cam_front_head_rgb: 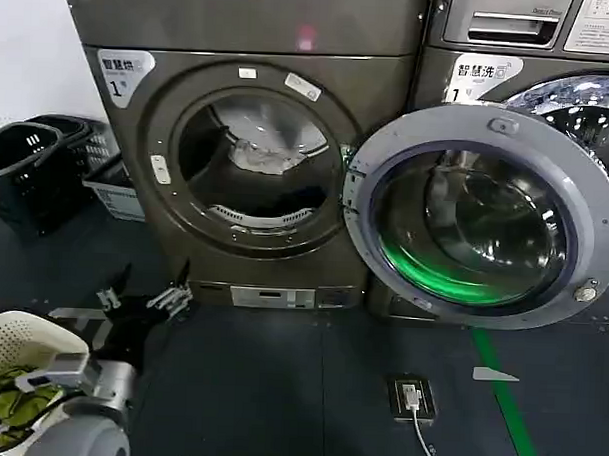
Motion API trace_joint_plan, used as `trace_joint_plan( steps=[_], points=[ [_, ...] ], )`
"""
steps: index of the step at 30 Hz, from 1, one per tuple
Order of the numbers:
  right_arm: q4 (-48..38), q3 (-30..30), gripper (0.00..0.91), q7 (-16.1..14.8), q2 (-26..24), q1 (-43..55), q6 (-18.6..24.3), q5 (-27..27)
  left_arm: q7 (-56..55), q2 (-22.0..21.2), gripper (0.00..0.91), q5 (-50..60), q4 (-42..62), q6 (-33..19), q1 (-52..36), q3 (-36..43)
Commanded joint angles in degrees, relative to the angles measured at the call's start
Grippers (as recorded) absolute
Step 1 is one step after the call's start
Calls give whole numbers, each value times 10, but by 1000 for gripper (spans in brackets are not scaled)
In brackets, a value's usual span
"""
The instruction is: Grasp the clothes from the dryer.
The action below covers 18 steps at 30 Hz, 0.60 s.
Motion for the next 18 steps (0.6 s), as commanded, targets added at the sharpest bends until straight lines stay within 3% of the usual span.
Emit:
trace_joint_plan(
  steps=[1,18],
  points=[
    [-1,2,907,0,1,-1,3,0,4,2,907,5,3,-1,1,6],
    [5,5,907,0,4,-8,11,2,5,26,907,-4,9,-3,-1,10]
  ],
)
